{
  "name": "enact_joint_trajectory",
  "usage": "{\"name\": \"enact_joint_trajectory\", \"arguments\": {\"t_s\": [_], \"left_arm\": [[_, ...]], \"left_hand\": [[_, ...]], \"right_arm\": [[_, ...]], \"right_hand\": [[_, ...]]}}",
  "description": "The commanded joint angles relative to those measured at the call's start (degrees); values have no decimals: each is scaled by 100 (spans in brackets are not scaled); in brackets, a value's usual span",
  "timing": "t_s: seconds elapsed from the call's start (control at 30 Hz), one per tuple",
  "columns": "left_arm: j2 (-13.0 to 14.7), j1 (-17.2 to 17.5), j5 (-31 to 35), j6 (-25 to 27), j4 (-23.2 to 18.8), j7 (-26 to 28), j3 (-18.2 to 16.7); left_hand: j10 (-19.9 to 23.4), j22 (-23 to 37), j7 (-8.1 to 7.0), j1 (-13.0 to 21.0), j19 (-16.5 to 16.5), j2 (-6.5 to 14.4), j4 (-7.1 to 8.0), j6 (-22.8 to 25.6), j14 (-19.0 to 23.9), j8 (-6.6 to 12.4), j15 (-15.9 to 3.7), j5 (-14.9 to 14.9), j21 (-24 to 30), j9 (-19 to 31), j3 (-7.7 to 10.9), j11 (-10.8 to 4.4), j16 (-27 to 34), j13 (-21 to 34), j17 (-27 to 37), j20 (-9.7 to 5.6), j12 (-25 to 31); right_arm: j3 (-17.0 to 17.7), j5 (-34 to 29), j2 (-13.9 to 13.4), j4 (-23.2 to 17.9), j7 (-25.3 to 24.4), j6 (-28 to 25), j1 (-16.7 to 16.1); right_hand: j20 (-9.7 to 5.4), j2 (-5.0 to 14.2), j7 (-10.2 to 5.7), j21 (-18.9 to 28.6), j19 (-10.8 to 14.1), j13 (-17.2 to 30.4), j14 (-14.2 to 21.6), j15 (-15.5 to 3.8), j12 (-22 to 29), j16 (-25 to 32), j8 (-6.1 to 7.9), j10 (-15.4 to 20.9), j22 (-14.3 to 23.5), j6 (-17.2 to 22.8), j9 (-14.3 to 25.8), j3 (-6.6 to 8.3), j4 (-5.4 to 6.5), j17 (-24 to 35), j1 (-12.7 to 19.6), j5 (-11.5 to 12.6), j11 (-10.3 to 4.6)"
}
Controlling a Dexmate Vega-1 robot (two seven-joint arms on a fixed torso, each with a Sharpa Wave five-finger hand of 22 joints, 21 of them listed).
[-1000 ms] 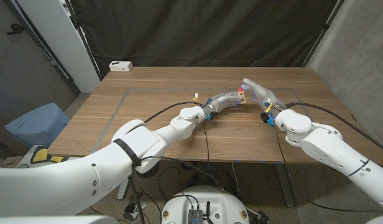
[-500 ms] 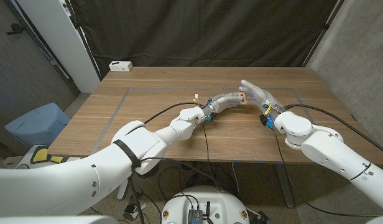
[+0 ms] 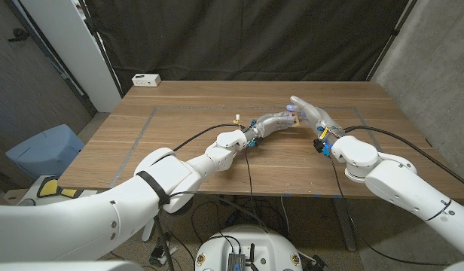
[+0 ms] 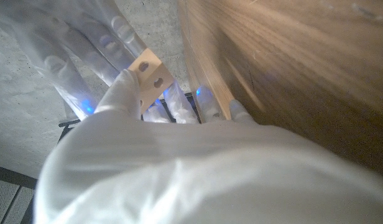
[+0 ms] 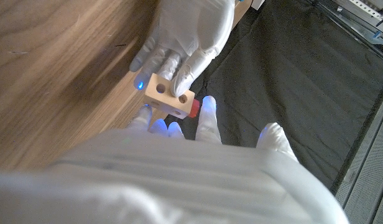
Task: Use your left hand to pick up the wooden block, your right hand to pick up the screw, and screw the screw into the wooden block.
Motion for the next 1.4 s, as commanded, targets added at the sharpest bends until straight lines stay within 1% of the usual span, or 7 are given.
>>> {"name": "enact_joint_trajectory", "arguments": {"t_s": [0.03, 0.47, 0.57, 0.63, 0.9, 1.17, 1.4], "left_arm": [[107, 86, -11, -208, -86, -147, -47], [272, 142, 1, -373, -215, -241, -64], [306, 111, 45, -373, -214, -239, -34], [327, 87, 70, -373, -207, -228, -18], [392, 4, 70, -374, -186, -281, -33], [433, -85, 54, -318, -152, -369, -52], [470, -192, 51, -240, -97, -532, -51]], "left_hand": [[34, 23, 94, 40, 3, 36, 18, 174, 43, 40, -128, 21, 15, 27, 13, 0, 23, 21, 12, 56, 48], [20, 23, 90, 36, 1, 33, 21, 176, 39, 42, -128, 20, 15, 26, 8, -6, 23, 25, 13, 63, 44], [22, 23, 87, 38, -3, 32, 20, 180, 44, 44, -121, 21, 13, 26, 9, 5, 24, 24, 12, 58, 45], [20, 23, 89, 35, -1, 34, 22, 182, 48, 44, -129, 21, 14, 26, 8, 16, 26, 23, 12, 61, 44], [48, 23, 96, 40, -3, 31, 20, 193, 30, 48, -128, 21, 14, 26, 7, 7, 19, 21, 12, 61, 53], [38, 23, 87, 38, -9, 25, 21, 198, 42, 49, -118, 20, 13, 26, 0, 6, 25, 18, 13, 59, 46], [38, 24, 94, 30, -12, 34, 28, 180, 35, 41, -116, 22, 12, 26, 5, 5, 21, 22, 13, 73, 49]], "right_arm": [[190, -118, -3, -169, -218, 134, -190], [331, -246, 63, -227, -362, 210, -311], [344, -250, 124, -193, -394, 226, -301], [342, -266, 166, -151, -398, 275, -287], [312, -337, 281, -20, -397, 360, -185], [273, -407, 404, 222, -272, 712, -144], [237, -544, 481, 212, -385, 741, -136]], "right_hand": [[45, 38, 15, 13, 33, 11, -143, 68, 29, 35, -19, 1, -2, 60, 10, 17, -23, 8, 20, 33, 6], [66, 36, 19, 16, 49, 11, -119, 87, 31, 41, -17, 20, -3, 74, 10, 15, -26, 8, 20, 32, 16], [75, 35, 14, 17, 52, 11, -114, 91, 32, 41, -19, 27, -3, 72, 9, 15, -27, 7, 20, 31, 15], [75, 33, 15, 16, 51, 11, -113, 94, 40, 41, -22, 50, -3, 68, 9, 14, -28, 7, 19, 31, 56], [70, 29, 12, 26, 82, 10, -102, 100, 38, 42, -49, 57, -3, -1, 7, 11, -29, 7, 16, 30, 54], [60, 22, -18, 60, 197, 10, -86, 91, 31, 43, -96, 61, -5, -163, 5, 8, -35, 5, 17, 31, 54], [72, 17, -57, 58, 231, 10, -75, 79, 31, 42, -133, 77, -7, -357, 2, 7, -41, 4, 22, 32, 51]]}}
